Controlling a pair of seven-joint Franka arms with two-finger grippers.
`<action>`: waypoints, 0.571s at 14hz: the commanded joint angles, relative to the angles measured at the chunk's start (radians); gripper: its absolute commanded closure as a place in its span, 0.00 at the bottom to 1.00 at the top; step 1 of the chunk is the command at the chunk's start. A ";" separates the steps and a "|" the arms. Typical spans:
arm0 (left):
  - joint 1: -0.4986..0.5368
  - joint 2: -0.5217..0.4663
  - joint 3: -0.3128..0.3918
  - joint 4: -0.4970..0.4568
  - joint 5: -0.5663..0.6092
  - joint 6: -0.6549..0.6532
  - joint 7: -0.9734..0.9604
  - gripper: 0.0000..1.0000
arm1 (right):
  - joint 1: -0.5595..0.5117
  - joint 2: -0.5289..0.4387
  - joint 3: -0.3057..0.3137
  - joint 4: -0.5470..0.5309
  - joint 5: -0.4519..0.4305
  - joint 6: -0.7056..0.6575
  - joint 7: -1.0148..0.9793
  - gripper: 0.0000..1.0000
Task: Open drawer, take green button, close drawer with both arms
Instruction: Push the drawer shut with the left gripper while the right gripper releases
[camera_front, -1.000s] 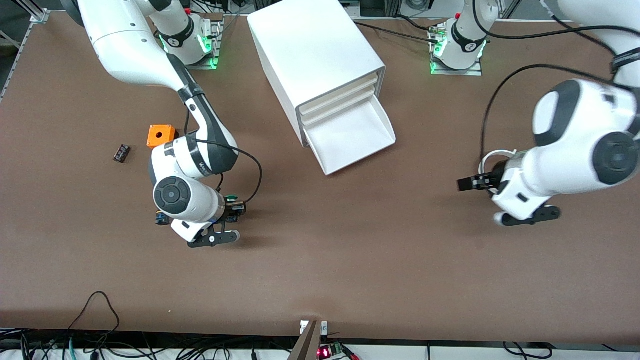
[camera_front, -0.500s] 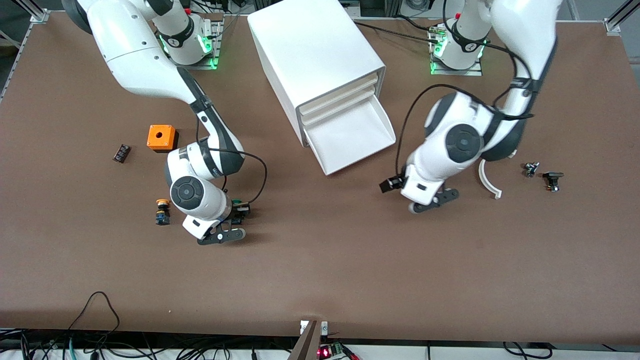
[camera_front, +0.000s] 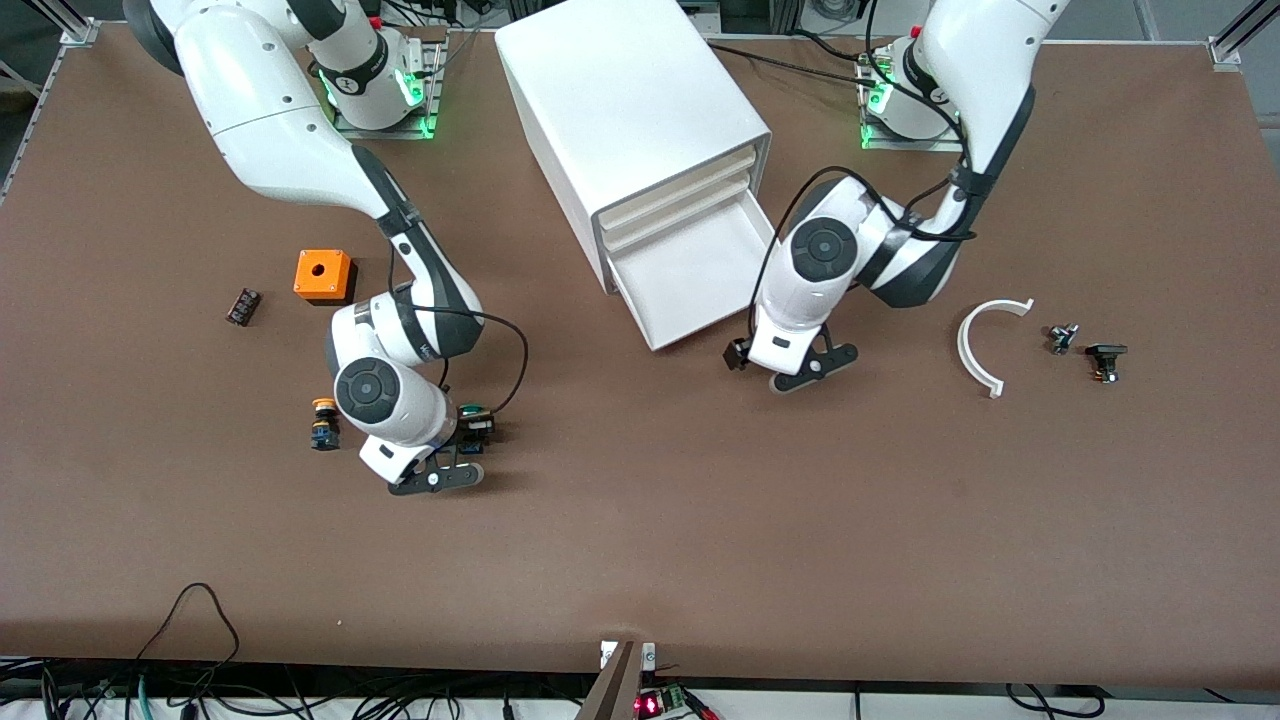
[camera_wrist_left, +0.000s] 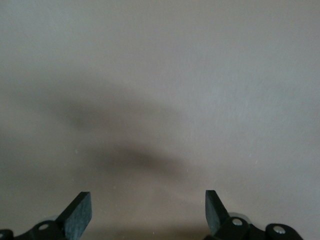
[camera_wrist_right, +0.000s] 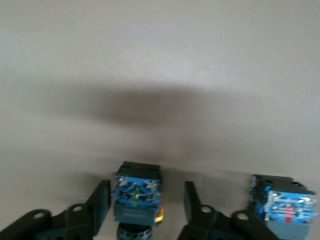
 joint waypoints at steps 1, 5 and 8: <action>-0.043 -0.020 -0.011 -0.047 0.029 0.019 -0.069 0.00 | -0.029 -0.044 0.011 -0.003 -0.001 -0.004 -0.015 0.00; -0.034 -0.026 -0.110 -0.080 0.025 0.016 -0.095 0.00 | -0.029 -0.153 0.011 -0.005 0.000 -0.039 -0.016 0.00; -0.032 -0.026 -0.169 -0.101 0.016 0.016 -0.104 0.00 | -0.029 -0.239 0.011 -0.006 0.000 -0.108 -0.003 0.00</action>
